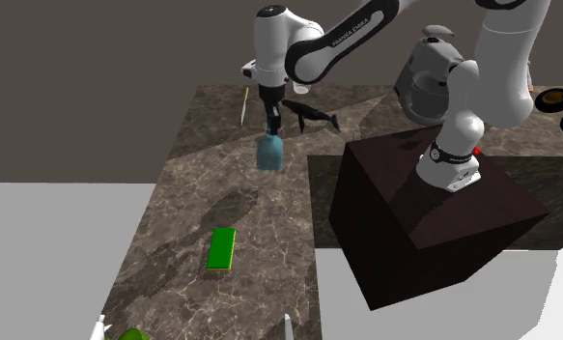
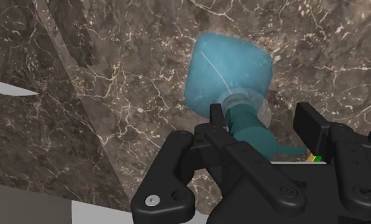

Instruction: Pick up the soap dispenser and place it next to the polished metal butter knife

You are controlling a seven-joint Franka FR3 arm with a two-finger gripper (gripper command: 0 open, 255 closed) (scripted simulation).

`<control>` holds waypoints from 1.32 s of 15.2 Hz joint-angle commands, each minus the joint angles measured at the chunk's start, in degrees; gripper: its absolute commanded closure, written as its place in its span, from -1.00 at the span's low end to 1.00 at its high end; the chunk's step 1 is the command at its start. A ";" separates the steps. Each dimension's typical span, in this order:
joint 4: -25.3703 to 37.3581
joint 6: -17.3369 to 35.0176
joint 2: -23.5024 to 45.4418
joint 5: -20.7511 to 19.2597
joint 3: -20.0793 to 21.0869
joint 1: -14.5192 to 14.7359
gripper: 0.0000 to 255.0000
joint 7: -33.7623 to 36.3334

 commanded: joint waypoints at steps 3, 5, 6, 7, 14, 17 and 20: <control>1.24 -2.90 -1.71 -0.39 -0.14 0.07 1.00 0.10; 1.99 -4.29 -2.37 -0.53 -0.17 0.11 1.00 0.16; 2.38 -4.99 -2.68 -0.60 -0.18 0.13 1.00 0.18; 2.79 -5.69 -2.98 -0.66 -0.20 0.15 1.00 0.21; 6.00 -10.66 -4.77 -1.04 -0.27 0.24 1.00 0.32; 7.57 -12.82 -5.37 -1.16 -0.29 0.27 1.00 0.34; 9.27 -15.01 -5.87 -1.25 -0.30 0.29 1.00 0.34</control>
